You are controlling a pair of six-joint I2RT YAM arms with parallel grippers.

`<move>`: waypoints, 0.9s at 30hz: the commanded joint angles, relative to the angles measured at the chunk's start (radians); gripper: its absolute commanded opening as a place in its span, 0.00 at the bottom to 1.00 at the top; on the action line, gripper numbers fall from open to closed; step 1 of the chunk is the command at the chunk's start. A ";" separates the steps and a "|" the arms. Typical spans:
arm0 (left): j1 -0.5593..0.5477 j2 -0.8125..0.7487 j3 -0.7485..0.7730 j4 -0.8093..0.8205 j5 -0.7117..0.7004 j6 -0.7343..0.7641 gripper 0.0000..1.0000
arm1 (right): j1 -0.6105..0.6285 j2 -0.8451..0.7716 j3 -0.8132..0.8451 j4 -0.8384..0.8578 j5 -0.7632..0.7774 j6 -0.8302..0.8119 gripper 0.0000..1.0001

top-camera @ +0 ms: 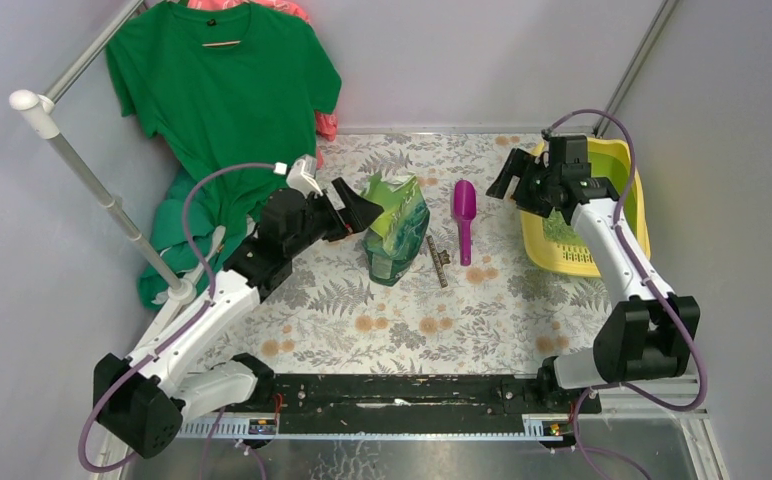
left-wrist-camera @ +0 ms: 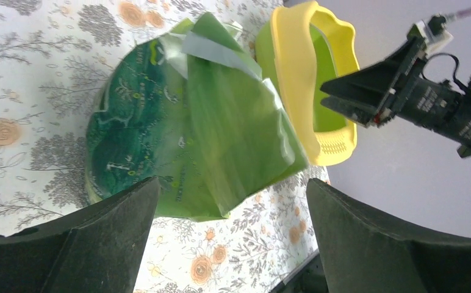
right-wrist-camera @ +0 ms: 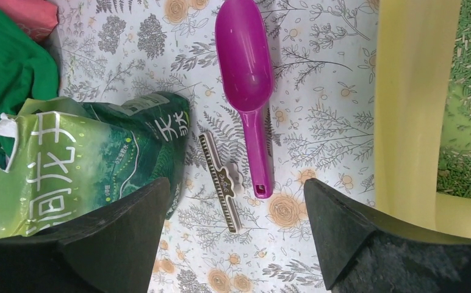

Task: Fill the litter box with clean litter
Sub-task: Open the cat litter bag at the center of the board.

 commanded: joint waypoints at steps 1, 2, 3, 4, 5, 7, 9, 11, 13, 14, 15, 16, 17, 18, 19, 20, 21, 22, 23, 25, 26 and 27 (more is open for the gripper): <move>-0.008 0.000 0.034 -0.058 -0.112 0.026 0.99 | -0.001 -0.059 -0.015 0.039 -0.056 -0.027 0.89; -0.013 -0.016 0.027 -0.057 -0.125 0.019 0.99 | 0.001 -0.064 -0.024 0.040 -0.066 -0.031 0.89; -0.019 -0.032 0.022 -0.055 -0.136 0.014 0.99 | 0.002 -0.068 -0.032 0.041 -0.070 -0.033 0.89; -0.025 -0.045 0.019 -0.054 -0.162 0.015 0.99 | 0.002 -0.075 -0.040 0.043 -0.071 -0.033 0.89; -0.027 -0.049 0.019 -0.051 -0.174 0.019 0.99 | 0.003 -0.083 -0.048 0.045 -0.080 -0.035 0.89; -0.027 -0.021 0.037 -0.057 -0.174 0.038 0.99 | 0.004 -0.093 -0.058 0.042 -0.094 -0.039 0.89; -0.028 0.023 0.056 -0.055 -0.177 0.052 0.99 | 0.004 -0.108 -0.068 0.044 -0.116 -0.040 0.89; -0.028 0.074 0.070 -0.022 -0.157 0.059 0.99 | 0.005 -0.128 -0.082 0.041 -0.125 -0.035 0.89; -0.032 0.101 0.081 0.022 -0.147 0.058 0.99 | 0.005 -0.153 -0.101 0.040 -0.131 -0.034 0.89; -0.034 0.112 0.094 0.036 -0.147 0.059 0.96 | 0.006 -0.164 -0.109 0.034 -0.129 -0.033 0.89; -0.035 0.125 0.109 0.040 -0.134 0.066 0.83 | 0.006 -0.180 -0.118 0.032 -0.136 -0.032 0.89; -0.036 0.139 0.131 0.033 -0.117 0.077 0.47 | 0.007 -0.193 -0.127 0.033 -0.144 -0.030 0.89; -0.036 0.158 0.159 0.007 -0.119 0.082 0.06 | 0.009 -0.208 -0.136 0.031 -0.146 -0.026 0.89; -0.035 0.175 0.188 -0.039 -0.135 0.080 0.00 | 0.010 -0.222 -0.142 0.026 -0.151 -0.025 0.89; -0.036 0.187 0.207 -0.058 -0.133 0.080 0.00 | 0.015 -0.234 -0.150 0.025 -0.159 -0.023 0.89; -0.036 0.194 0.222 -0.077 -0.133 0.077 0.00 | 0.022 -0.246 -0.157 0.023 -0.162 -0.022 0.89; -0.038 0.195 0.236 -0.098 -0.138 0.067 0.00 | 0.030 -0.255 -0.159 0.015 -0.159 -0.021 0.89; -0.042 0.193 0.247 -0.119 -0.138 0.055 0.00 | 0.039 -0.263 -0.164 0.011 -0.160 -0.024 0.89; -0.047 0.187 0.257 -0.140 -0.170 0.040 0.00 | 0.052 -0.270 -0.168 0.006 -0.155 -0.026 0.89; -0.066 0.170 0.272 -0.183 -0.214 0.006 0.00 | 0.080 -0.271 -0.170 -0.004 -0.134 -0.033 0.88; -0.078 0.159 0.275 -0.197 -0.237 -0.009 0.00 | 0.094 -0.270 -0.173 -0.003 -0.127 -0.035 0.87; -0.093 0.149 0.273 -0.209 -0.263 -0.027 0.00 | 0.113 -0.267 -0.176 -0.006 -0.113 -0.036 0.87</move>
